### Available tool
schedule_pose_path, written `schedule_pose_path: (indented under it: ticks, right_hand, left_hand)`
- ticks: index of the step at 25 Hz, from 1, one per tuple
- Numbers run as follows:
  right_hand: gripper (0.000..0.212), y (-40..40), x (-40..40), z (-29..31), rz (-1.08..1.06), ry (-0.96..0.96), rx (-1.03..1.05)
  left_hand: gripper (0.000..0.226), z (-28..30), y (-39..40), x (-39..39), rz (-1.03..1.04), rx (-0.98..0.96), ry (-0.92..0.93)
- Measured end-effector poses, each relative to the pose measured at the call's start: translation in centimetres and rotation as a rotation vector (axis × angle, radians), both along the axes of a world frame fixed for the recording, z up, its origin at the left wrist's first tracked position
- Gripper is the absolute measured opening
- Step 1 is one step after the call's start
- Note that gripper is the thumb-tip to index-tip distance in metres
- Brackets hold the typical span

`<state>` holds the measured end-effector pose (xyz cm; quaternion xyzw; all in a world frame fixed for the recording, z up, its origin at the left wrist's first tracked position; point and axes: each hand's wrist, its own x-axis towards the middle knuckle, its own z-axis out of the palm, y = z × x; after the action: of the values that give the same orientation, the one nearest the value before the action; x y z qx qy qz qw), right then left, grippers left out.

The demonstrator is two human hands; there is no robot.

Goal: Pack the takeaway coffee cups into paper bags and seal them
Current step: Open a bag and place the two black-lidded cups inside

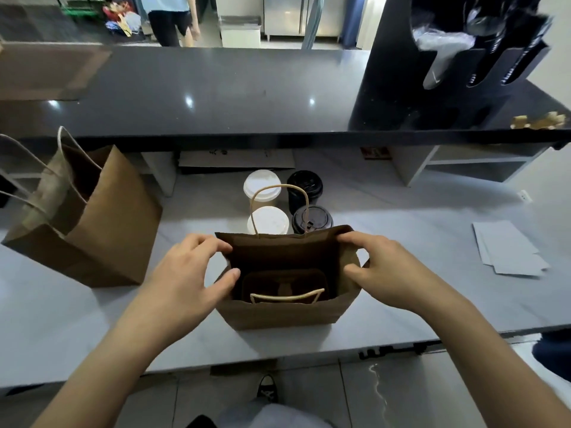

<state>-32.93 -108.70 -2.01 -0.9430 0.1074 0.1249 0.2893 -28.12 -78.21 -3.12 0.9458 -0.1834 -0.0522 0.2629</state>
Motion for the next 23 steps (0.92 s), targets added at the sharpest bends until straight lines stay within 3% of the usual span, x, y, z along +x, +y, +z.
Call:
schedule_pose_path:
  ticks: [3, 9, 12, 15, 18, 21, 23]
  right_hand:
    - [0.057, -0.1, -0.2, -0.3, 0.009, 0.021, -0.008]
    - [0.050, -1.1, -0.1, -0.4, 0.091, -0.005, -0.010]
    - [0.046, -1.6, -0.1, -0.3, 0.161, -0.024, 0.022]
    - [0.041, -2.7, 0.3, 0.4, 0.205, -0.045, 0.057]
    - [0.027, -4.0, 2.3, 1.2, 0.107, -0.173, 0.170]
    - [0.021, -5.3, 5.5, 0.0, -0.011, -0.270, 0.221]
    - [0.029, -5.7, 7.8, -2.2, -0.005, -0.242, 0.157]
  left_hand:
    - [0.025, -0.2, -1.5, 0.0, 0.043, -0.015, -0.089]
    - [0.042, -1.5, -2.2, -0.3, -0.087, 0.123, -0.198]
    - [0.054, -2.3, -1.6, -0.2, -0.006, 0.160, -0.144]
    - [0.083, -2.2, -1.4, -0.4, 0.063, 0.117, -0.005]
    - [0.099, -1.9, -1.4, -0.6, 0.094, 0.089, 0.132]
    - [0.104, -1.9, -1.6, -0.8, 0.113, 0.063, 0.201]
    - [0.104, -1.7, -1.7, -1.0, 0.118, 0.049, 0.220]
